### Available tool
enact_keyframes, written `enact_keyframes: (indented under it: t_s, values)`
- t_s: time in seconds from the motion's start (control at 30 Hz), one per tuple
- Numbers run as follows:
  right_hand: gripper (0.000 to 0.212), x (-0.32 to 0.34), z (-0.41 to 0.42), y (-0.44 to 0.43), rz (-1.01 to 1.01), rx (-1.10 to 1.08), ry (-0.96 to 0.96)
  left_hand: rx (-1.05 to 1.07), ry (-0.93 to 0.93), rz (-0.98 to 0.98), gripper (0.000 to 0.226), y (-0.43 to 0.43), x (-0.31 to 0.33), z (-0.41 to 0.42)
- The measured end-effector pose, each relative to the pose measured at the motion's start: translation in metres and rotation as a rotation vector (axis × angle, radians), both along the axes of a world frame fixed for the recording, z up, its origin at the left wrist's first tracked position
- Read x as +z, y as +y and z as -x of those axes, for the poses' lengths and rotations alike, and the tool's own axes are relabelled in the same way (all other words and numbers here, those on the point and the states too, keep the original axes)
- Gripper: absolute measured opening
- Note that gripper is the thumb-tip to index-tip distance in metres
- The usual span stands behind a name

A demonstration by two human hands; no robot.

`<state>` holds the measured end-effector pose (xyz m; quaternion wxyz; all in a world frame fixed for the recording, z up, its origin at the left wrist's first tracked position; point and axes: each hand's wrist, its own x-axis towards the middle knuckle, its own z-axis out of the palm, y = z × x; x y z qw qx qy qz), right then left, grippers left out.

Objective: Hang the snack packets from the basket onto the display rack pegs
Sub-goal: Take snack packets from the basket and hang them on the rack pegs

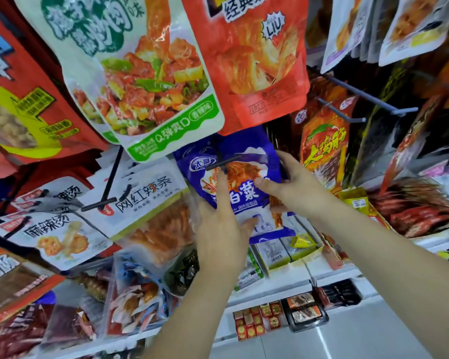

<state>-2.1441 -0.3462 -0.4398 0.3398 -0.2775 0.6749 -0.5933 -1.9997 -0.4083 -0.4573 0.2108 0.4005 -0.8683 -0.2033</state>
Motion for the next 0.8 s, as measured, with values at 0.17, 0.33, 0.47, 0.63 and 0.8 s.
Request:
enact_keyframes:
  t_s: [0.17, 0.33, 0.47, 0.63, 0.8]
  values:
    - [0.042, -0.001, 0.001, -0.004, -0.074, 0.086, -0.120, 0.042, -0.053, 0.059, 0.109, -0.014, -0.001, -0.003]
    - [0.033, 0.000, -0.012, -0.013, -0.144, 0.118, -0.241, 0.041, -0.011, 0.078, 0.109, -0.021, -0.001, -0.014]
    - [0.053, -0.002, -0.019, -0.011, -0.179, 0.144, -0.275, -0.005, -0.024, 0.156, 0.110, -0.018, -0.003, -0.032]
    - [0.059, -0.012, -0.020, 0.011, -0.188, 0.092, -0.214, 0.034, -0.022, 0.161, 0.109, 0.003, -0.007, -0.048]
    - [0.046, -0.018, -0.021, 0.019, -0.219, 0.055, -0.068, 0.032, 0.027, 0.068, 0.113, 0.009, -0.008, -0.049]
